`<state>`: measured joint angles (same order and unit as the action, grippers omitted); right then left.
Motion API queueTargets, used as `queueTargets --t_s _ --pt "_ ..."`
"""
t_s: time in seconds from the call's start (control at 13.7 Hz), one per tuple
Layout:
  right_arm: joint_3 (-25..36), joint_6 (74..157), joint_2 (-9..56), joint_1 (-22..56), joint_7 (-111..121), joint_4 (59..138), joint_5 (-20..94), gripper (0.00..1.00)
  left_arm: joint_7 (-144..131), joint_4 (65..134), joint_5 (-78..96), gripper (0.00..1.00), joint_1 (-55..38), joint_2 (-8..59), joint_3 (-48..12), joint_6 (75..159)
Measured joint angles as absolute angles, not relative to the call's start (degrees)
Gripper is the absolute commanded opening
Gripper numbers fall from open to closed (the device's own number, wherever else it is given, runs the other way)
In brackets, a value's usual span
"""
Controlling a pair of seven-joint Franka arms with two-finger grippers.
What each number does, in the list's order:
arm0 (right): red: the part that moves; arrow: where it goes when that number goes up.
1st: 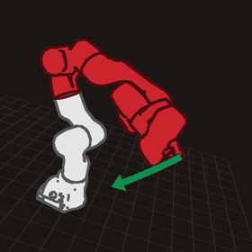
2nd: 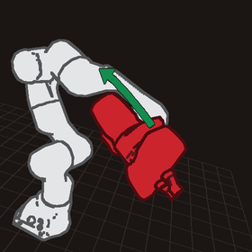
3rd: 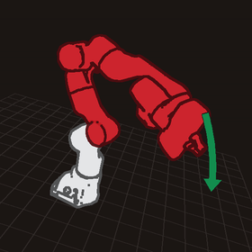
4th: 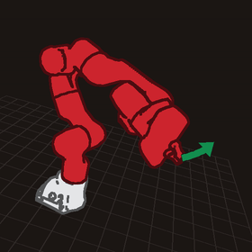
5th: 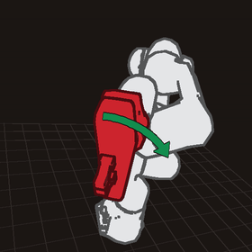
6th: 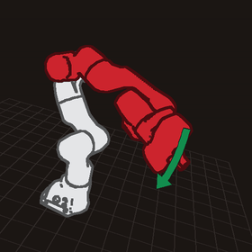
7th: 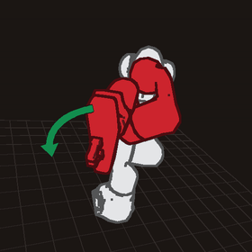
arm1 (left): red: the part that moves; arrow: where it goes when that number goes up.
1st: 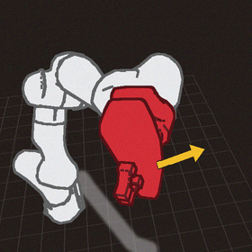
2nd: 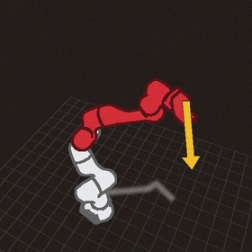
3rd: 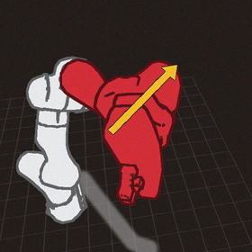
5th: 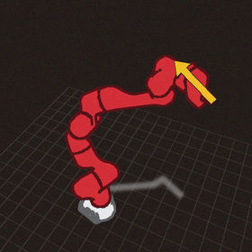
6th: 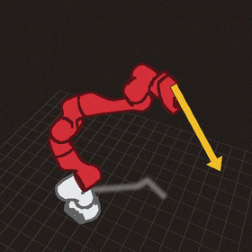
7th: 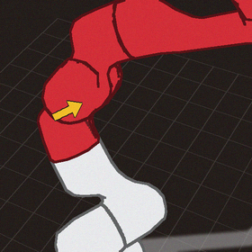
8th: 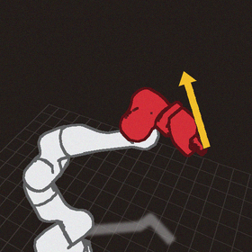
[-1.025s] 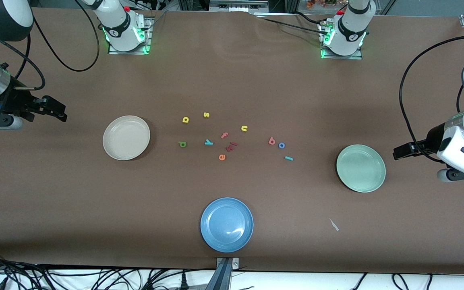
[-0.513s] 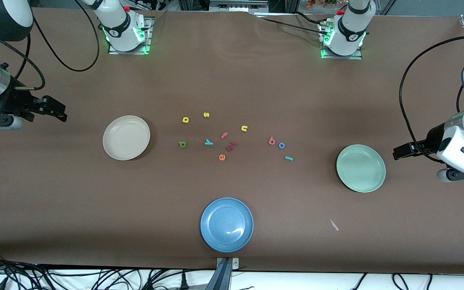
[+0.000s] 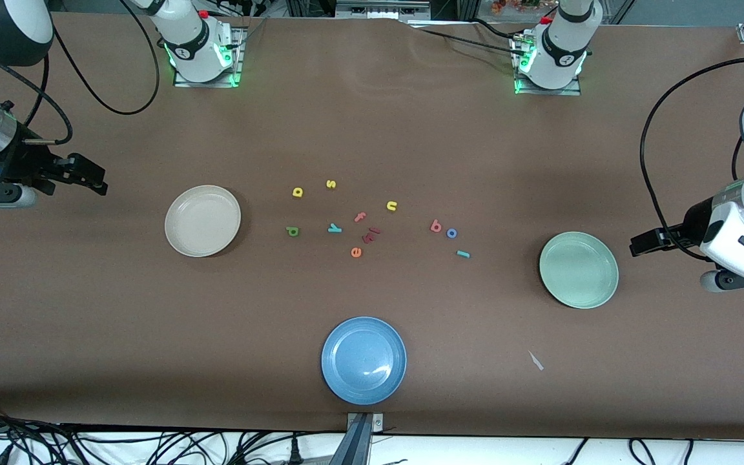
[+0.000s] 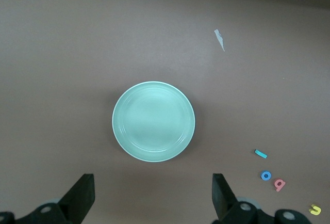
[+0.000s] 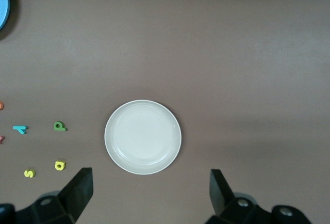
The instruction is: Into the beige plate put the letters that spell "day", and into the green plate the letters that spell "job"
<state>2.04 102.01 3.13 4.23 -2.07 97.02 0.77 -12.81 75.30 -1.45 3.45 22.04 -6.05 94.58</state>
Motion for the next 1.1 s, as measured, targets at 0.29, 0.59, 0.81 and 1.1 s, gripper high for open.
queueTargets --t_s 0.29,0.59,0.81,1.1 --pt "2.0 102.0 3.1 4.2 -2.1 97.0 0.8 1.0 -12.8 75.3 -1.5 1.0 3.4 22.0 -6.0 94.6" --pt "2.0 102.0 3.1 4.2 -2.1 97.0 0.8 1.0 -12.8 75.3 -1.5 1.0 3.3 22.0 -6.1 95.7" --pt "2.0 102.0 3.1 4.2 -2.1 97.0 0.8 1.0 -12.8 75.3 -1.5 1.0 3.3 22.0 -6.1 95.8" --pt "2.0 102.0 3.1 4.2 -2.1 97.0 0.8 1.0 -12.8 75.2 -1.5 1.0 3.5 22.0 -6.0 96.0"
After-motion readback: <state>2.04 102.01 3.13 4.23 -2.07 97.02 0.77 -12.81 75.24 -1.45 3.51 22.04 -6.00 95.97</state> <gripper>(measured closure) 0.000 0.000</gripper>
